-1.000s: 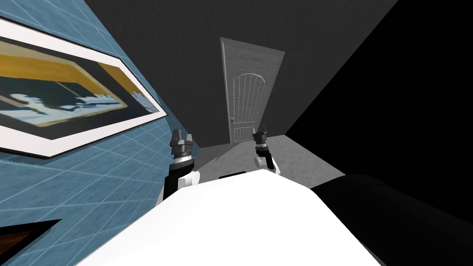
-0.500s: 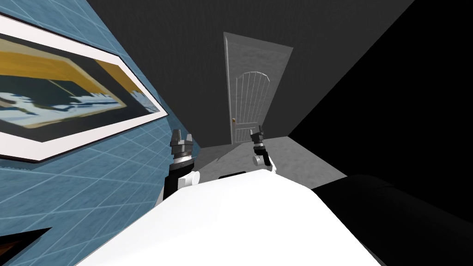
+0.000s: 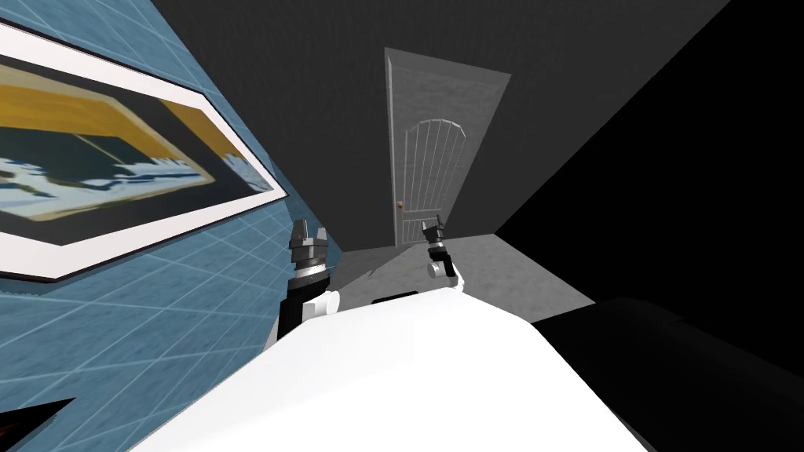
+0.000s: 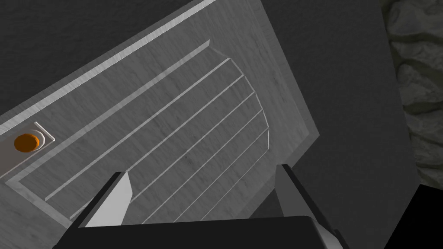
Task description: Pull the door open
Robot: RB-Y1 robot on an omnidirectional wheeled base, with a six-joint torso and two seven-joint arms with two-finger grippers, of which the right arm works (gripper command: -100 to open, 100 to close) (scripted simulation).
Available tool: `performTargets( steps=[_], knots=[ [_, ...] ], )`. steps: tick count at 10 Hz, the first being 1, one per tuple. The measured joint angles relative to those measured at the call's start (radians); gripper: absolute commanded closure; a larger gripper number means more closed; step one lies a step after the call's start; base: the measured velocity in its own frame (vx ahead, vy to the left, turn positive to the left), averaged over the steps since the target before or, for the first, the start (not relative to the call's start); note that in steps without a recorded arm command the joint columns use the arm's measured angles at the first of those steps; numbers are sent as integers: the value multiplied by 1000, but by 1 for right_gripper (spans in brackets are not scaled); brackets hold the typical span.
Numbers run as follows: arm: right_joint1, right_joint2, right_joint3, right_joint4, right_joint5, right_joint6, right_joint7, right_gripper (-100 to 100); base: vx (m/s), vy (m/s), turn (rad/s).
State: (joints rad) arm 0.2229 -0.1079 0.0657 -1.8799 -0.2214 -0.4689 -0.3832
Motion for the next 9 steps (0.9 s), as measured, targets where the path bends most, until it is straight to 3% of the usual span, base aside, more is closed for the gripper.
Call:
performTargets(
  steps=[9],
  knots=[
    [-131,-25,8,256,-136,-7,-172,-100,88,5,57]
  ],
)
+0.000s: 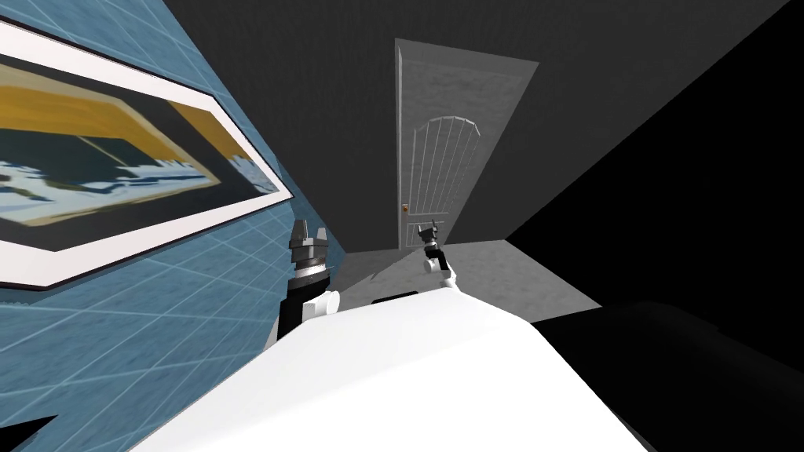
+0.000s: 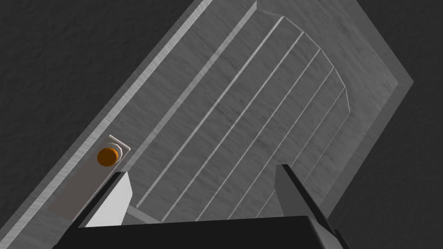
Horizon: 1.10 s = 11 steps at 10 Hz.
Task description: Pull the door open
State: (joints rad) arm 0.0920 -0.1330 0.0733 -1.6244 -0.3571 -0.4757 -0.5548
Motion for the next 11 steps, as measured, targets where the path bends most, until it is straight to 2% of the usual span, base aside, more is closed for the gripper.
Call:
performTargets(
  steps=[3,4,5,8,11],
  knots=[
    [-59,-12,-1,102,-55,3,-68,-100,111,-6,63],
    [-68,-14,-3,116,-73,12,-88,-100,67,1,23],
    [-81,-22,-3,141,-83,11,-104,-100,49,7,34],
    [-123,-27,-4,212,-127,15,-155,-100,80,0,50],
    [-152,-37,-3,272,-163,15,-201,-100,60,-8,41]
  ],
)
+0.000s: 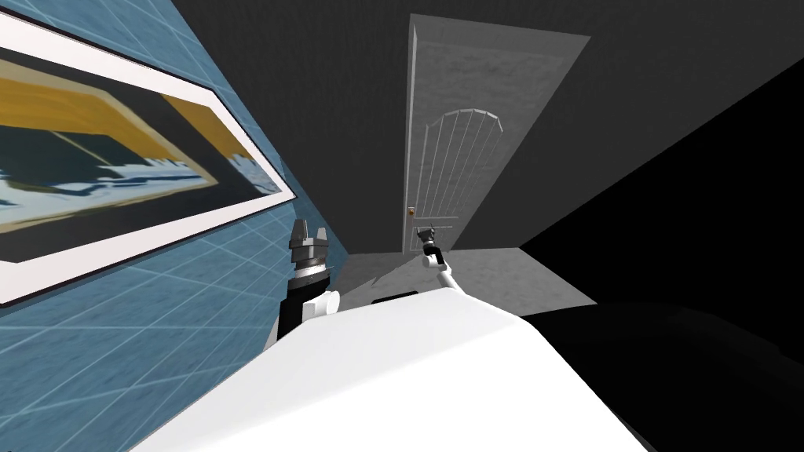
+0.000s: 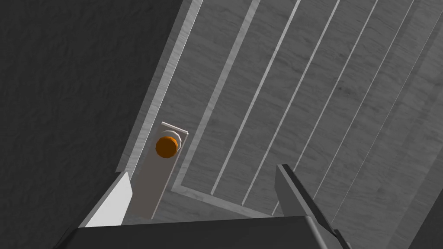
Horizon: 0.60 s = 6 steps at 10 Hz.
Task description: Pull the door open
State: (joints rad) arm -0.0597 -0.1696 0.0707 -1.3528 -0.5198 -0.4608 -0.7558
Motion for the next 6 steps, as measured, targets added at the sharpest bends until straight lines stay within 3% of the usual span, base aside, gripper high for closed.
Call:
performTargets(
  steps=[6],
  knots=[
    [-76,-14,2,141,-80,-1,-101,-100,82,-3,47]
  ],
)
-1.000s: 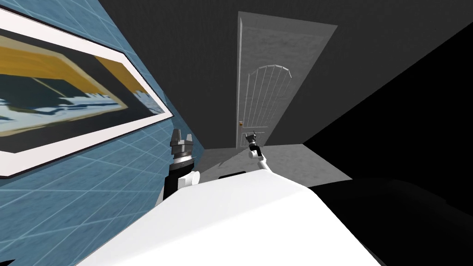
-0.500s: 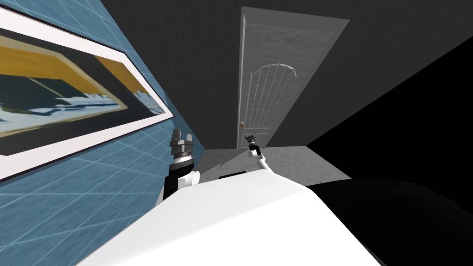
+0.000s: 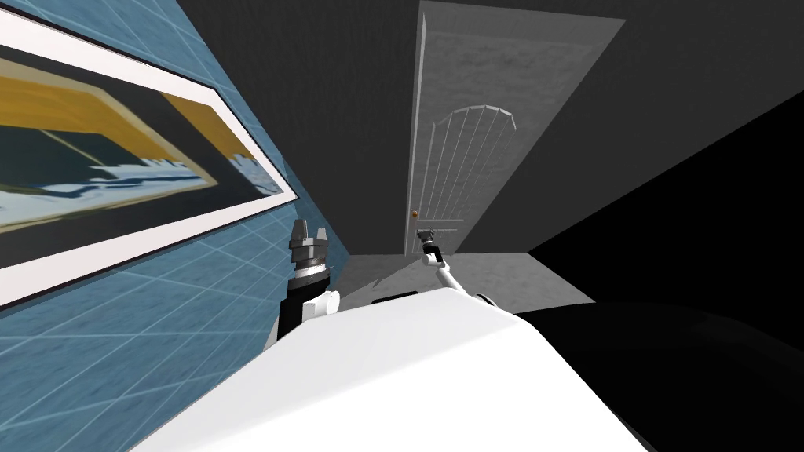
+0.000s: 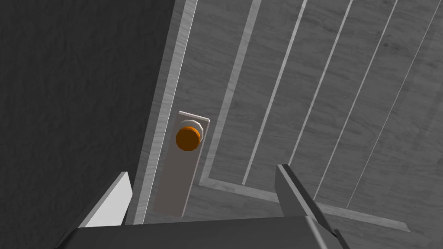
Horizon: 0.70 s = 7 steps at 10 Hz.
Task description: Pull the door open
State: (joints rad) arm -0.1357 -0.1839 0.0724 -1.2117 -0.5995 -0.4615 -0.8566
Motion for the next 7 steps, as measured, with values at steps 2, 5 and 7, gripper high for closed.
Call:
performTargets(
  steps=[2,5,7],
  knots=[
    [-20,-6,2,42,-17,-2,-24,-100,73,-6,43],
    [-60,-13,1,113,-59,1,-74,-100,89,-6,47],
    [-75,-15,2,145,-77,2,-97,-100,54,-9,22]
  ],
)
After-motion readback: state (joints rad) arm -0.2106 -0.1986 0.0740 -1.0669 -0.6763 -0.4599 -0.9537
